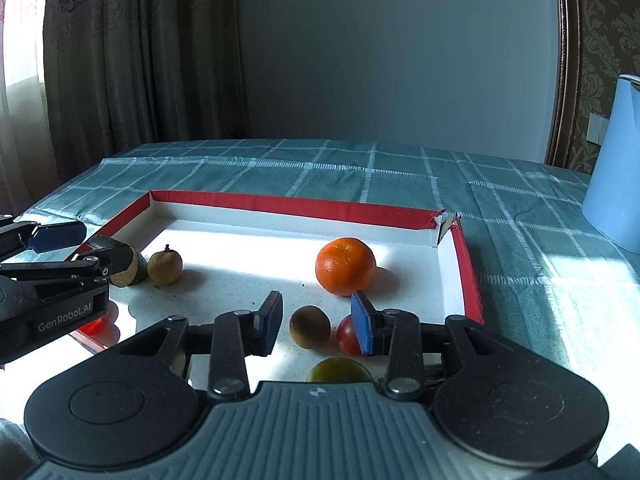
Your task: Organize fruits
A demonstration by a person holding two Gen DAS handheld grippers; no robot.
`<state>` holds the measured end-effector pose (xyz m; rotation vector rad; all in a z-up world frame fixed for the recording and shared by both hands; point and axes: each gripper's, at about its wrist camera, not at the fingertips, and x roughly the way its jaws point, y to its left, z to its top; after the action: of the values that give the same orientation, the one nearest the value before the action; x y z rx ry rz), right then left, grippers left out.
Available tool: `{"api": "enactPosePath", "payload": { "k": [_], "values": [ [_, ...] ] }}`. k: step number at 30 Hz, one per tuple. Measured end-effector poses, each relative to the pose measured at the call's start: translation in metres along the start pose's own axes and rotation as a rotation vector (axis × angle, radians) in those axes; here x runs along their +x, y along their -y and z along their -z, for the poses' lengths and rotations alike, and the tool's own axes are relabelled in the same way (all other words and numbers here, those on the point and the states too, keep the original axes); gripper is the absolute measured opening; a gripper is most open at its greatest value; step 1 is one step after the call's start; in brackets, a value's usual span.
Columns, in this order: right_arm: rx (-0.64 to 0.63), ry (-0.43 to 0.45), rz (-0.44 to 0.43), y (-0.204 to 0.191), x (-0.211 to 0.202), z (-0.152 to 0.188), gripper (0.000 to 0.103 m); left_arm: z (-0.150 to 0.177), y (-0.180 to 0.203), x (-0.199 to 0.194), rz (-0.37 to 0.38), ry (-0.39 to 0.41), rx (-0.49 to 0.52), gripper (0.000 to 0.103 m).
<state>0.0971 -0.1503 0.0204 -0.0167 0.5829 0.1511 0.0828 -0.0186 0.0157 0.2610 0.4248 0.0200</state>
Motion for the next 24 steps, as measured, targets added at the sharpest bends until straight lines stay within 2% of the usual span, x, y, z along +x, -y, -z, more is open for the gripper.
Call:
{"api": "enactPosePath", "payload": {
  "k": [1, 6, 11, 13, 15, 18, 24],
  "values": [
    [0.007, 0.013, -0.003, 0.001, -0.002, 0.000, 0.071, 0.000, 0.000, -0.002, 0.002, 0.010, -0.001, 0.071],
    [0.042, 0.050, -0.014, 0.004, -0.018, 0.001, 0.071, 0.003, 0.000, -0.010, 0.002, 0.024, -0.003, 0.077],
    [0.103, 0.068, -0.041, 0.007, -0.037, 0.007, 0.072, 0.010, -0.003, -0.030, 0.011, 0.045, -0.035, 0.090],
    [0.113, 0.069, -0.053, 0.007, -0.042, 0.009, 0.074, 0.015, -0.004, -0.039, -0.006, 0.064, -0.049, 0.103],
    [0.107, 0.069, -0.055, 0.004, -0.047, 0.014, 0.075, 0.020, -0.004, -0.048, -0.010, 0.074, -0.052, 0.103],
    [0.084, 0.070, -0.045, -0.002, -0.052, 0.022, 0.075, 0.026, -0.005, -0.053, 0.026, 0.048, -0.053, 0.103],
    [0.056, 0.083, -0.038, -0.010, -0.067, 0.039, 0.075, 0.035, -0.003, -0.063, 0.000, 0.070, -0.042, 0.103]
  ]
}}
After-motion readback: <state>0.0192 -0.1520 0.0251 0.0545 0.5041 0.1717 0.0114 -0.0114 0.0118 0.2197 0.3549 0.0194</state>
